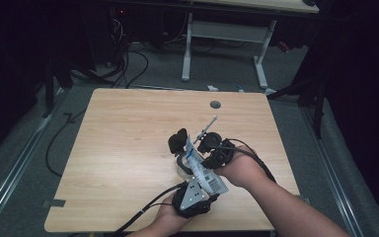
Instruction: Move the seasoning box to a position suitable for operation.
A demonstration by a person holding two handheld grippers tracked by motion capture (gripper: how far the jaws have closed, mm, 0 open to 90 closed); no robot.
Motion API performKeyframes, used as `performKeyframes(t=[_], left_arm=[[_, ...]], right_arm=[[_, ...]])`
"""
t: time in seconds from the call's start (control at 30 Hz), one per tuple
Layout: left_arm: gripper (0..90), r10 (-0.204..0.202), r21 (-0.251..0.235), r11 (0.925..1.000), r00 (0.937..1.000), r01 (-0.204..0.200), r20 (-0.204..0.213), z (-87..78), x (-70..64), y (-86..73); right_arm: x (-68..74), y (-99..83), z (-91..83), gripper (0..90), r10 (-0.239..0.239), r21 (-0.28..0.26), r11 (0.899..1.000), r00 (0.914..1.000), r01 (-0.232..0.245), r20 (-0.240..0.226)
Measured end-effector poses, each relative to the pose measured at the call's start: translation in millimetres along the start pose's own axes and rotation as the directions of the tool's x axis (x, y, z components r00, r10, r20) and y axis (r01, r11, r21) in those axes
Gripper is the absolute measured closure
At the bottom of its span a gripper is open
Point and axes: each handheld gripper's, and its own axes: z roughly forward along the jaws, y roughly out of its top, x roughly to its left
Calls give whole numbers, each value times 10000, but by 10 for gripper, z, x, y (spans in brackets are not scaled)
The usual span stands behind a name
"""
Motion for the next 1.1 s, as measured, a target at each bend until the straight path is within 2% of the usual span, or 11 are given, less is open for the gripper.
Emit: performKeyframes(t=[1.1], left_arm=[[540,85,-84,9999,10000,-85,16,19,20,39]], right_arm=[[-33,-3,-31,889,22,-82,10000,10000,-21,80]])
